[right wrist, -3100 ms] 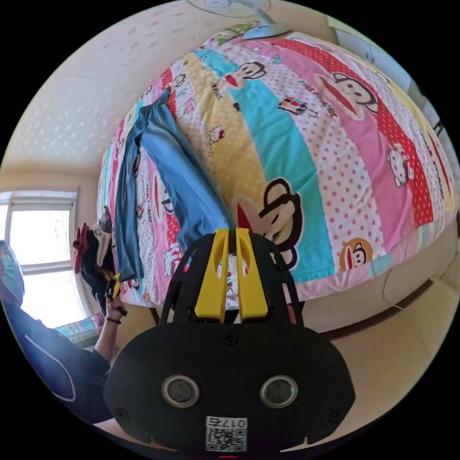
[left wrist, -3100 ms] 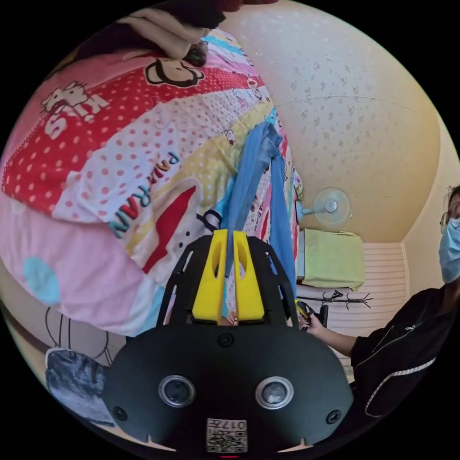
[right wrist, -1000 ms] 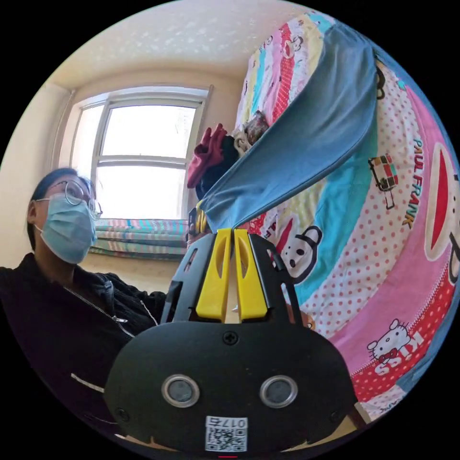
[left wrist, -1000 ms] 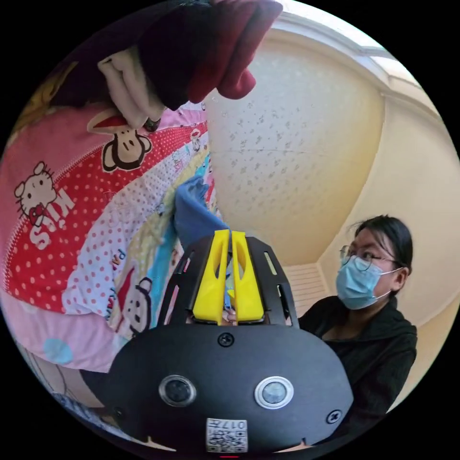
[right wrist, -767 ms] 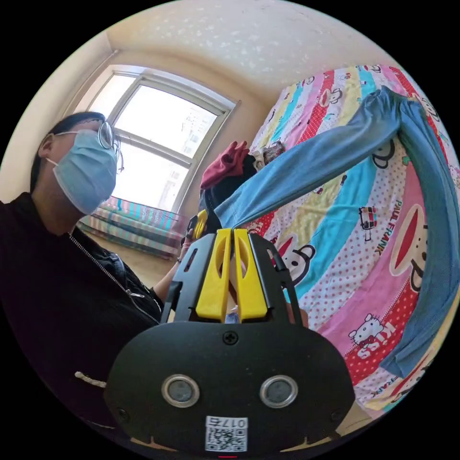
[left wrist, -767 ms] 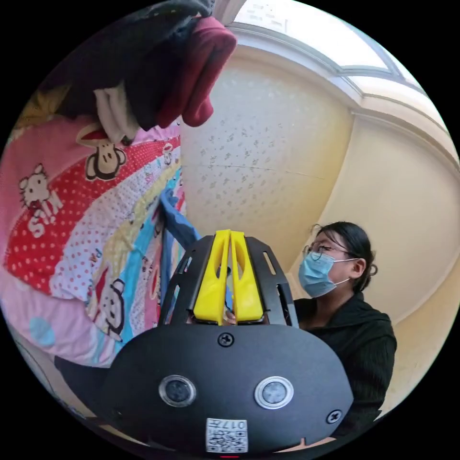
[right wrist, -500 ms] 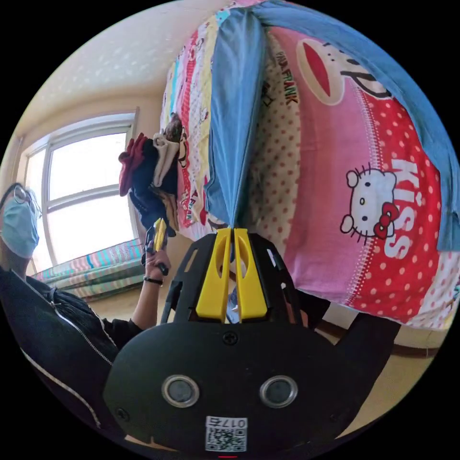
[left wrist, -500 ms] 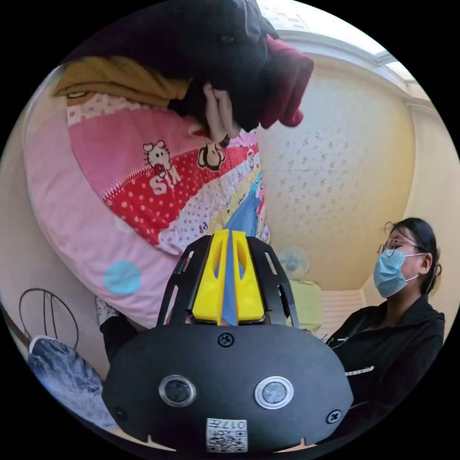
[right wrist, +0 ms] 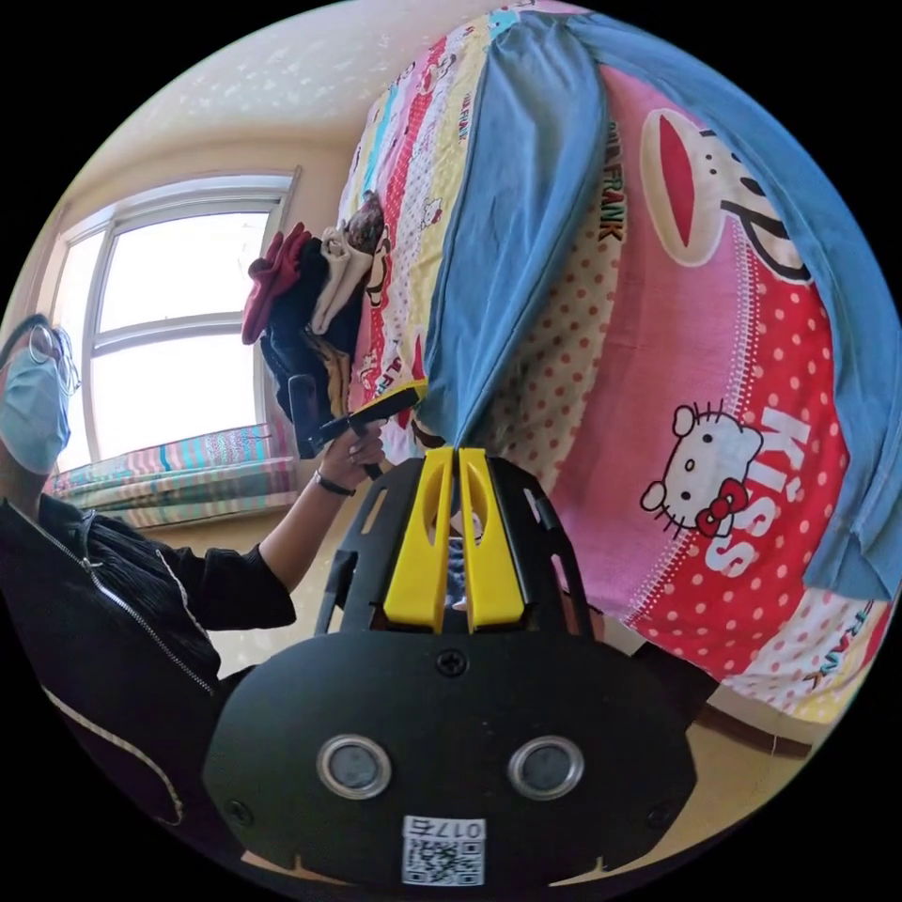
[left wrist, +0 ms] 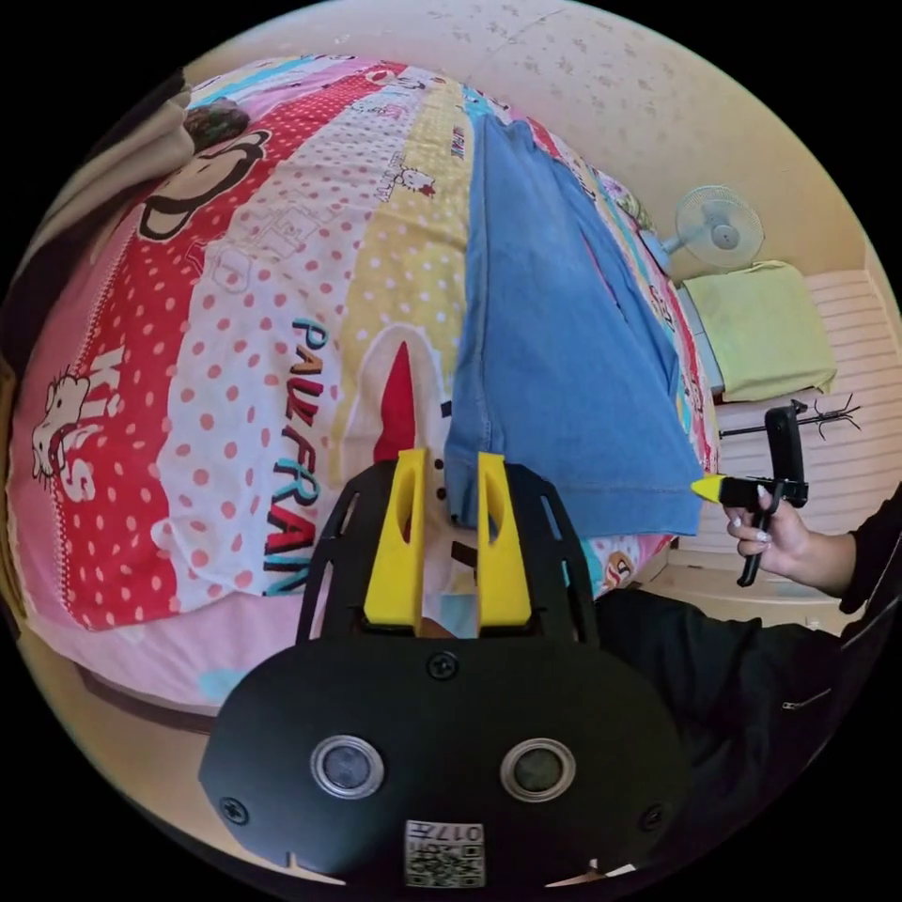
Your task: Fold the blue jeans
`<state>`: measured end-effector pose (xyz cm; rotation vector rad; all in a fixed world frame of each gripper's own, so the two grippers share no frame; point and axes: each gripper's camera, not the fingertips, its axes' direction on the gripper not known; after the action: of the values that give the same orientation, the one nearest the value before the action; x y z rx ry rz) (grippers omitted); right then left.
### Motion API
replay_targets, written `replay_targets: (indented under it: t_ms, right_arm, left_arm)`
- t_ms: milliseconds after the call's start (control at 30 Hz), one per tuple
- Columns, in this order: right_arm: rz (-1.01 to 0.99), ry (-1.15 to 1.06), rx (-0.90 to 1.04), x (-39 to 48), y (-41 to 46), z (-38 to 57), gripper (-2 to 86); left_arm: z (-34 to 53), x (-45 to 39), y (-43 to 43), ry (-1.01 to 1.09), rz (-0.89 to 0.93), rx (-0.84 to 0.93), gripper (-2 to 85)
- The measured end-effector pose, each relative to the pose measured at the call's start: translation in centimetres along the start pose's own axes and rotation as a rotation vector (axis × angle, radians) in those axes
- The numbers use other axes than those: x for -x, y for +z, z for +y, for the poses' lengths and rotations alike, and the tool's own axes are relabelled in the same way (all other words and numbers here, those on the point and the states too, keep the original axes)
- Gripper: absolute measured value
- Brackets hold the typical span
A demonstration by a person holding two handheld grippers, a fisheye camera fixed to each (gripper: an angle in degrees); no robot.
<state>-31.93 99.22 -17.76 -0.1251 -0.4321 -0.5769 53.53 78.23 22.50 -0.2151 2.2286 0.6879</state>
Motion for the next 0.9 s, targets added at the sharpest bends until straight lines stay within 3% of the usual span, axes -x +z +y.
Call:
replay_targets:
  t_ms: [100,167,300,400,633,767,900]
  right_arm:
    - [0.037,-0.006,0.009,1.0,0.2,0.0,1.4]
    - [0.109,-0.045,0.03,2.3,0.2,-0.1,1.4]
    - [0.01,-0.114,-0.047,7.0,-1.1,-0.3,1.4]
    - [0.106,-0.175,0.096,8.7,2.6,-0.7,1.6]
    - [0.153,-0.207,0.124,5.6,9.5,-0.2,3.0]
    - [0.045,-0.232,0.124,5.3,6.2,1.3,5.7]
    - [0.158,-0.223,0.031,4.6,-2.6,4.6,8.8]
  left_arm:
    - [-0.6,0.4,-0.2,-0.032,0.012,0.063,0.9]
    - [-0.1,0.3,-2.3,-0.054,0.016,0.001,0.0]
    - [1.5,0.0,-10.3,-0.077,0.034,-0.124,-0.5]
    - [3.4,0.5,-13.3,-0.086,-0.051,-0.175,-0.5]
    - [5.4,4.5,-3.4,-0.249,-0.143,-0.133,2.8]
    - [5.9,4.3,-3.3,-0.287,-0.085,-0.17,6.9]
    - [6.3,-0.6,-6.9,-0.305,-0.311,-0.186,7.6]
